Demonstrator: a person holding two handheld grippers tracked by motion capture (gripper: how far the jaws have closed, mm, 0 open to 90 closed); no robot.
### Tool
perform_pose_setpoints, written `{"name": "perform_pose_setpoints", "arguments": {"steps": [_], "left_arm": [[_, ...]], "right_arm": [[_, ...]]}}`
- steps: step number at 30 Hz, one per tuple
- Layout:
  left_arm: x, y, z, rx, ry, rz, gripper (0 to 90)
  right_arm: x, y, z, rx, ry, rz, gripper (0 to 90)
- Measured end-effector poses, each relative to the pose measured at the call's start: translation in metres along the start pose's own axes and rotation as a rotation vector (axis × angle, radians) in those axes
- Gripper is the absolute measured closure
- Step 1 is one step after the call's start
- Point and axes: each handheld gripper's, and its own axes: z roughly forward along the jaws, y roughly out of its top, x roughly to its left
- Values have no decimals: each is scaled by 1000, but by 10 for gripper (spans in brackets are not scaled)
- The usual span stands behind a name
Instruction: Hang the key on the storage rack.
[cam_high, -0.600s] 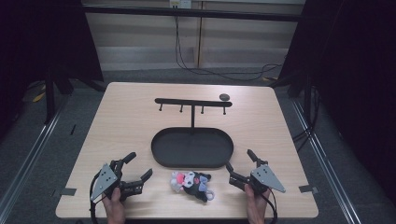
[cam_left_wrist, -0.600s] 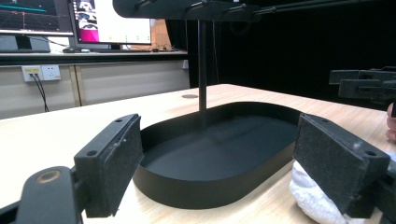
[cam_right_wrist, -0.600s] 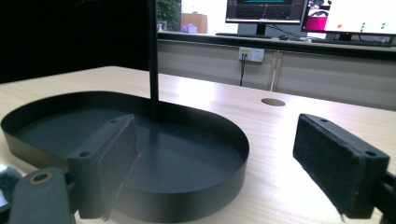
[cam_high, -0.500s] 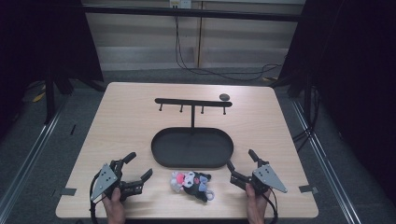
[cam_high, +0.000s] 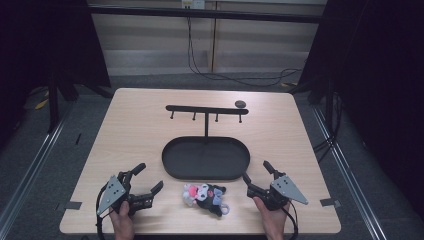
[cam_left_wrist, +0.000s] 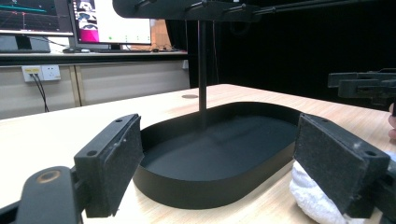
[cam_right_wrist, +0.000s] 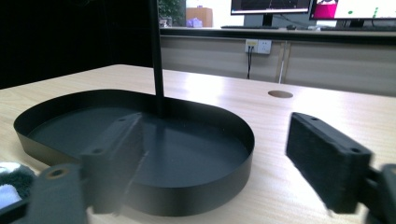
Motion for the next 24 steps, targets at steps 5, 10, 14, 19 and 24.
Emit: {"name": "perform_pose_setpoints", "arguments": {"steps": [5,10,14,19,24], "left_arm": [[0,0,0,1,0,-3,153],[0,0,0,2,-1,-1,153],[0,0,0,2,0,-2,153],[0,0,0,-1,10,-4,153],[0,0,0,-1,7,-3,153]], "right_arm": [[4,2,5,61,27,-14,291],[5,3,5,99,76,3,420],[8,7,3,118,124,-10,409],[12,12,3,157,161,-7,420],[19,23,7,204,258,-15,474]]}}
